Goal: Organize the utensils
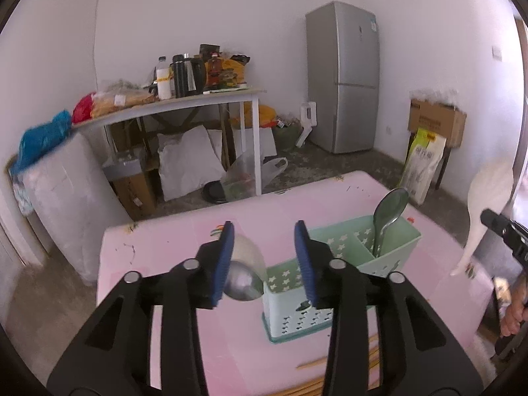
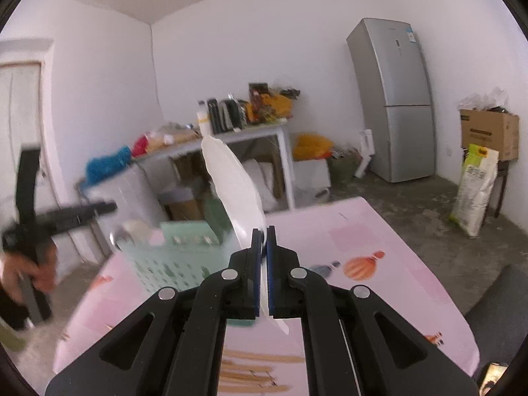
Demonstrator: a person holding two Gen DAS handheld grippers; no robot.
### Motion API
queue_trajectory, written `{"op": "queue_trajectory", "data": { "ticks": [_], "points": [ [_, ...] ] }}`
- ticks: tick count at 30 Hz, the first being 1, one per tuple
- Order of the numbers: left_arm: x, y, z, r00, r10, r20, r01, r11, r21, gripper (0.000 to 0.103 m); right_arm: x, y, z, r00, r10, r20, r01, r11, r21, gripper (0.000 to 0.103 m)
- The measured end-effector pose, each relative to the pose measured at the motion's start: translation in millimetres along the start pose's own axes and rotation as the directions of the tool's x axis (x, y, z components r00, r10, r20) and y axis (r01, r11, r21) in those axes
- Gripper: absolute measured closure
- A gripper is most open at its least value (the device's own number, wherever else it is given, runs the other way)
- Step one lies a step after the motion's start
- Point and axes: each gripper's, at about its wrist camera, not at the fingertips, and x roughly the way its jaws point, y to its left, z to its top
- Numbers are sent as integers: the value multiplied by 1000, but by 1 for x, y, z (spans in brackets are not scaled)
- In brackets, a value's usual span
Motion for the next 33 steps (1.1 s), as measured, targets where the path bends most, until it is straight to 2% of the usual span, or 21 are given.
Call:
{"op": "queue_trajectory", "data": {
  "ticks": [2,5,10,15,20,25,29,33],
  "points": [
    [-6,9,-5,1000,-13,17,14,999,-49,56,-2,-1,14,998,51,30,-52,998,28,100],
    [-10,20,-14,999,-33,28,35,993,-110,50,-1,0,31,990,123,71,-127,990,55,100],
    [-8,37,-29,999,-54,7,55,976,-209,45,10,13,61,958,243,154,-253,966,48,100],
    [-7,44,-43,997,-72,-8,68,966,-250,44,44,24,71,928,328,174,-340,939,43,100],
    [-5,48,-51,997,-78,-20,70,962,-266,43,84,24,56,927,357,111,-366,928,66,100],
    [-2,48,-57,996,-84,-40,70,961,-266,43,114,12,24,942,335,3,-334,938,95,100],
    [-1,44,-61,994,-93,-50,77,961,-265,43,119,1,-2,948,306,-83,-295,948,117,97],
    [4,41,-62,993,-102,-61,83,962,-260,42,105,-9,-14,955,281,-93,-267,954,133,90]
  ]
}}
